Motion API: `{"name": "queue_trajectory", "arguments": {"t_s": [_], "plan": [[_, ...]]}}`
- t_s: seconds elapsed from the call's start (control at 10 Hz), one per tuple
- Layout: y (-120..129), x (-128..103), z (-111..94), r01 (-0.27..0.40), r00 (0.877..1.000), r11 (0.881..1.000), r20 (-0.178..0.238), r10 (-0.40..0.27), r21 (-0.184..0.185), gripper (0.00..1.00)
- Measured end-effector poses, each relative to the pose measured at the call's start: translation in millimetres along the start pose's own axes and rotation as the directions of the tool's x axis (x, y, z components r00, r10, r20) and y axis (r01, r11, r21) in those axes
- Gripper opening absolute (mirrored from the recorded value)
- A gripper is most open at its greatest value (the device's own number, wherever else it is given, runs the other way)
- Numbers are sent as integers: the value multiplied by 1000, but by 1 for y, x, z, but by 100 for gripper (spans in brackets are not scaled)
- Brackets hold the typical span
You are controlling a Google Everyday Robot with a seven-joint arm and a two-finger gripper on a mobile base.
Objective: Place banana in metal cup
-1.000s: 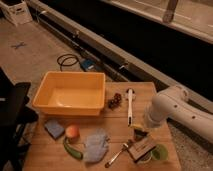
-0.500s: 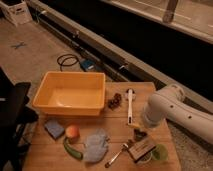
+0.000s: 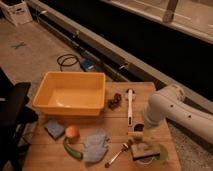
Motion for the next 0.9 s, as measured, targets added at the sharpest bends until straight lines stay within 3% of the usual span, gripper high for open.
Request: {"name": "queue_trajectory", "arguments": {"t_s": [0.3, 0.6, 0.9], "plan": [[-16, 3, -29, -1, 1000, 998, -26, 2, 60, 80], [-64, 1, -67, 18, 998, 991, -61, -9, 136, 80], [-81, 5, -79, 11, 998, 988, -67, -1, 157, 80]]}}
